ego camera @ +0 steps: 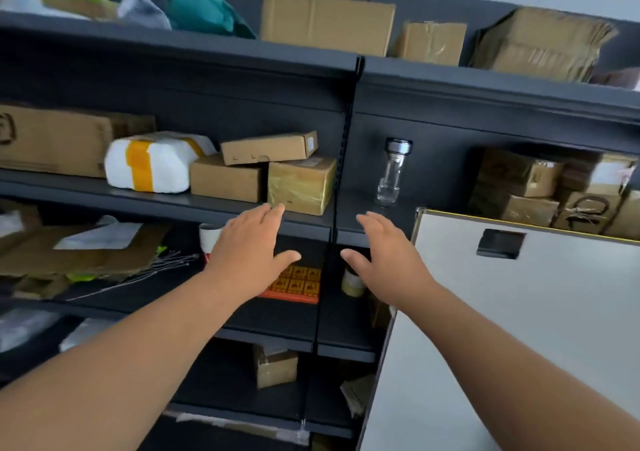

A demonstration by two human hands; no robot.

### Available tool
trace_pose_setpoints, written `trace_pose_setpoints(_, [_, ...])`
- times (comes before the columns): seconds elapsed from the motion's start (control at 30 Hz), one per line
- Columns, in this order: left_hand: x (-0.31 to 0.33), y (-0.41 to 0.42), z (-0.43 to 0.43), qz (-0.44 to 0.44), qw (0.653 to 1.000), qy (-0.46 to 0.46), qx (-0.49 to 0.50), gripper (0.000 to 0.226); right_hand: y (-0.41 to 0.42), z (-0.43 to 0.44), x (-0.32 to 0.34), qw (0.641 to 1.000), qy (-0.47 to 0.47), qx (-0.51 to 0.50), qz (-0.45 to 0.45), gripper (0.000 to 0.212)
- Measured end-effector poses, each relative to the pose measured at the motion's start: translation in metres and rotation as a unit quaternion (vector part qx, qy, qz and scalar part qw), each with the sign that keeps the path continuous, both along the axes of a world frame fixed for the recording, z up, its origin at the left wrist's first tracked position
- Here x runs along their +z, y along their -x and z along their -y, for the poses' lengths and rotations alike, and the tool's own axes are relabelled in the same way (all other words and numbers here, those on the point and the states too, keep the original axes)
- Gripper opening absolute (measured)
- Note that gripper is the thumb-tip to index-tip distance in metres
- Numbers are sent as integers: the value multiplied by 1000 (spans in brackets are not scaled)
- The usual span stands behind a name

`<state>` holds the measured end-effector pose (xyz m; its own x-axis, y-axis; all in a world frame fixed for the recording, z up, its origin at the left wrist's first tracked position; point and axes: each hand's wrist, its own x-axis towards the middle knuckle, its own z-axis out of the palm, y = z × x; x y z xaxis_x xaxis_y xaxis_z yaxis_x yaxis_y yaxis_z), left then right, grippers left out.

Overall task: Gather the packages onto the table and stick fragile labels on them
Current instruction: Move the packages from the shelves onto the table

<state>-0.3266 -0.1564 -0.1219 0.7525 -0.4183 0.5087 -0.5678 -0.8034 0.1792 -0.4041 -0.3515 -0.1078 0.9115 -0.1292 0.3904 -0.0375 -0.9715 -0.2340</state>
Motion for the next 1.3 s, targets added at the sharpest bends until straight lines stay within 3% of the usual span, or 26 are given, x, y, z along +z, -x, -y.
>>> trace_pose_setpoints(0.47, [51,-177,2,-27,987,121,105,83,-189,11,62,987,-134,60,65,68])
trace_pose_setpoints(0.73, [65,-273,3,-178,945,236,141,108,-280,21,72,987,-143,66,28,82])
trace_pose_setpoints(0.83, [63,-287,5,-217,932,254,141,100,-295,21,67,987,-148,59,6,78])
trace_pose_setpoints(0.97, [68,-284,9,-179,932,294,112,75,-294,18,65,984,-172,44,29,53])
trace_pose_setpoints(1.07, [71,-273,9,-146,923,345,87,87,-280,18,66,981,-182,37,61,44])
trace_pose_setpoints(1.3, [57,-226,3,-72,920,381,52,83,-217,6,61,966,-230,29,116,60])
